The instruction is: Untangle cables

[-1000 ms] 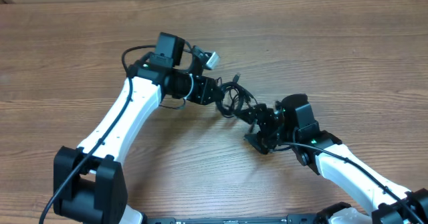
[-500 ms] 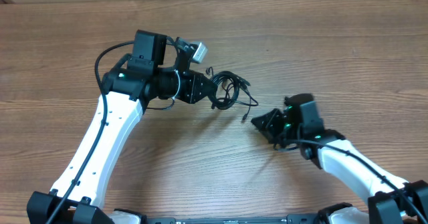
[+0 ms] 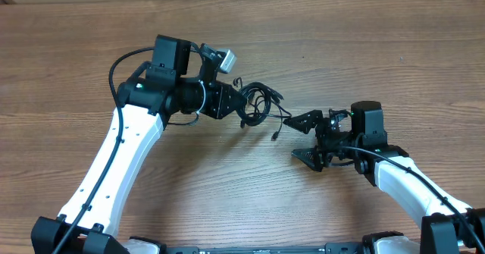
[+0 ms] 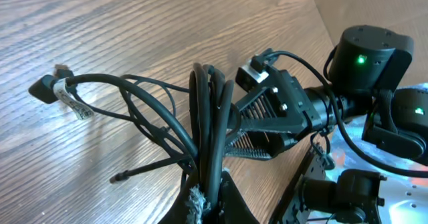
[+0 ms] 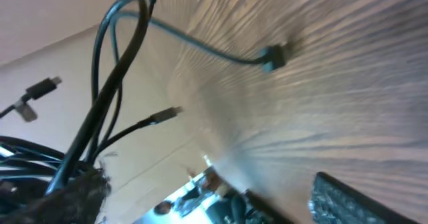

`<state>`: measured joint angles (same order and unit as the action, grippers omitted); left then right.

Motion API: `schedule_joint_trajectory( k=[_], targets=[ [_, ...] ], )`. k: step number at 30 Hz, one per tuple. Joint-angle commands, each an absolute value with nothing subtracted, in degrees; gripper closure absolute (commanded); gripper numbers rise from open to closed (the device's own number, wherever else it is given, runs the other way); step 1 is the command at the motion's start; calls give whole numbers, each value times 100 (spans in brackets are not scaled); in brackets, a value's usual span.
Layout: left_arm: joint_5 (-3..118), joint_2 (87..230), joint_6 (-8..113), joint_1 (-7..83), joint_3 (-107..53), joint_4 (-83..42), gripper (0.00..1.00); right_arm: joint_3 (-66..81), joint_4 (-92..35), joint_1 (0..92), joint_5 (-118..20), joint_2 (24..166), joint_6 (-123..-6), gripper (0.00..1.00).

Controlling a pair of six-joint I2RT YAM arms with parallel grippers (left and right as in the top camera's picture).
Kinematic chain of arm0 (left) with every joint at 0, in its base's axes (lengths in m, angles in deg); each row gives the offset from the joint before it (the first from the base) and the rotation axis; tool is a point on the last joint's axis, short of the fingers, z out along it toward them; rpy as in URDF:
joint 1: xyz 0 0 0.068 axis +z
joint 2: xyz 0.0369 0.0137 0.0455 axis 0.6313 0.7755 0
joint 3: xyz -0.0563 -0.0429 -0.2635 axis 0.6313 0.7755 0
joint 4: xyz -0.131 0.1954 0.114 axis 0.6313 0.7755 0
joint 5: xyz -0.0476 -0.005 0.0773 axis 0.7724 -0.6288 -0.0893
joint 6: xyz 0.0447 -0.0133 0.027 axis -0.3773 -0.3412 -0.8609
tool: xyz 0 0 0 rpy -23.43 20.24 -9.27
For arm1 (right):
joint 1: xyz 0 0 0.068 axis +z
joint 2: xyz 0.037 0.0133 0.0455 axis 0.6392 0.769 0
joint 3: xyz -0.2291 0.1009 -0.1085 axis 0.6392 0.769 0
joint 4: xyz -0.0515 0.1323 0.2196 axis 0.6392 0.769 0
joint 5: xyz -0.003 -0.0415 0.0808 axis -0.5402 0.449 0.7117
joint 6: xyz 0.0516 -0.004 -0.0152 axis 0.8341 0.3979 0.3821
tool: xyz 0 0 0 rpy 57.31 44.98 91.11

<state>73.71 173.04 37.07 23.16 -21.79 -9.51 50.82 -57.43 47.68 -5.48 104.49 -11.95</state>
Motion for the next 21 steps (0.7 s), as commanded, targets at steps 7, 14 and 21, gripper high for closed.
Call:
schedule_joint_trajectory(
  k=[7, 14, 21],
  targets=[
    [6204, 17221, 4328, 2106, -2326, -951, 96, 5063, -6382, 5343, -367, 10460, -170, 14],
    [6128, 17221, 4304, 2104, -2328, -947, 96, 5063, -7037, 5869, -1407, 10460, 584, 17],
    [6132, 17221, 4304, 2069, -2326, -923, 96, 5063, -7564, 6143, -2491, 10466, 940, 20]
  ],
)
